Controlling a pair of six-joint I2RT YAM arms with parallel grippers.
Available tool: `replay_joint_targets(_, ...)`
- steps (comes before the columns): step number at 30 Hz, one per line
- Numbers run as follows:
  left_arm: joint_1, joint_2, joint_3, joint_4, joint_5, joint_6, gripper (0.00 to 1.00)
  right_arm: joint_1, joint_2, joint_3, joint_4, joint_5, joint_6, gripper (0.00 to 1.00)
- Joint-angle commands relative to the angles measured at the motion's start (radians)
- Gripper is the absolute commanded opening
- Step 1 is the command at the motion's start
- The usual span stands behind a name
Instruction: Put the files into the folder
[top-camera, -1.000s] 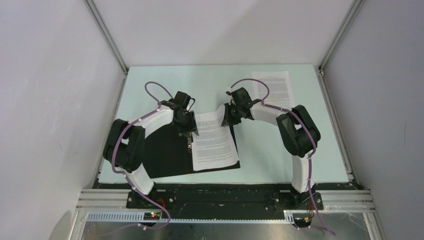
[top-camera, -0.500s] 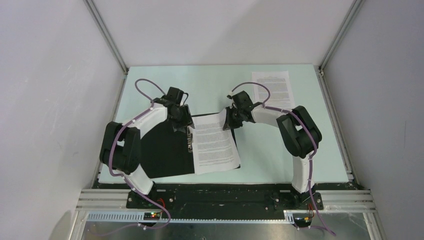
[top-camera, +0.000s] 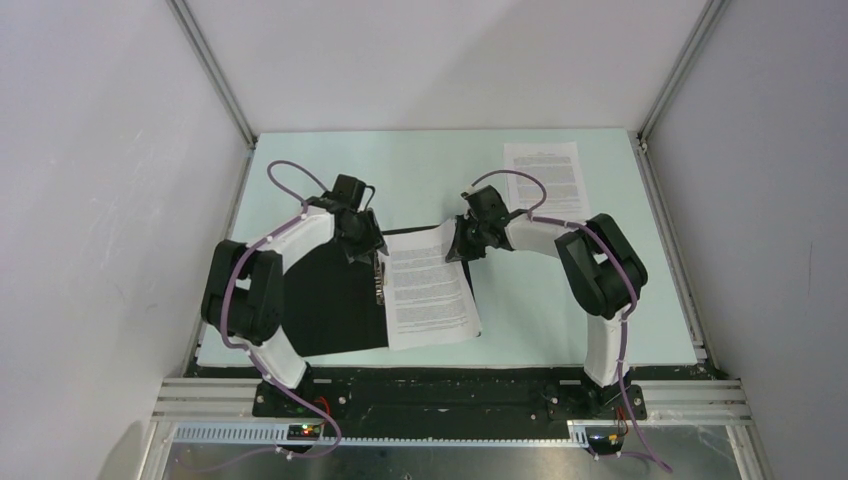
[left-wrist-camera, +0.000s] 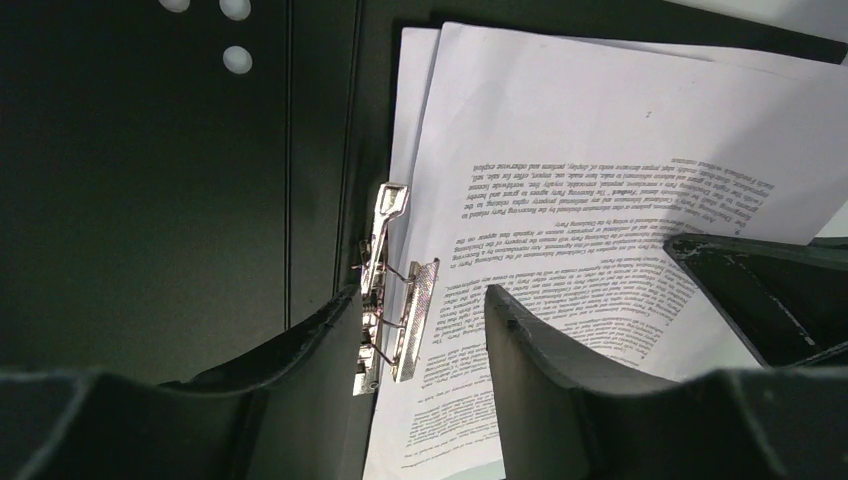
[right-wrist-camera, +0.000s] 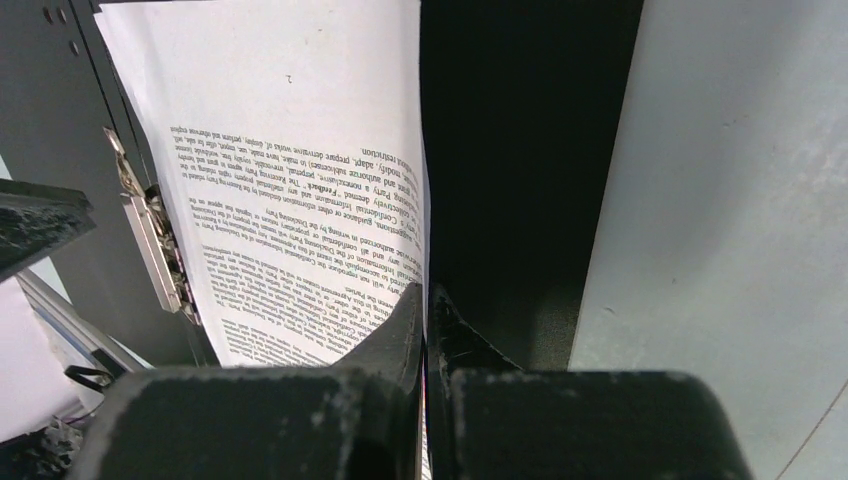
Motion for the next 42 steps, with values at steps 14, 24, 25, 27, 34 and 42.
replay_joint_targets(14, 0.002, 0.020, -0.043, 0.055, 0.028, -0.019, 0.52, 0.002, -0.062, -0.041, 0.068, 0.067, 0.133, 0.00)
replay_joint_targets(24, 0.001, 0.034, -0.040, 0.055, 0.034, -0.007, 0.51, 0.008, -0.033, -0.041, 0.096, 0.010, 0.091, 0.00)
replay_joint_targets(25, 0.001, 0.036, -0.038, 0.056, 0.035, -0.006, 0.51, 0.009, -0.033, -0.041, 0.094, 0.013, 0.089, 0.00)
replay_joint_targets(27, 0.001, 0.040, -0.032, 0.056, 0.038, -0.004, 0.51, 0.009, -0.037, -0.041, 0.076, 0.029, 0.082, 0.07)
replay_joint_targets(34, 0.001, 0.054, -0.003, 0.055, 0.045, 0.008, 0.52, 0.002, -0.080, -0.041, 0.014, 0.096, 0.068, 0.71)
replay_joint_targets(42, 0.020, 0.104, 0.089, 0.054, 0.060, 0.039, 0.53, -0.036, -0.095, -0.040, -0.041, 0.172, 0.079, 0.88)
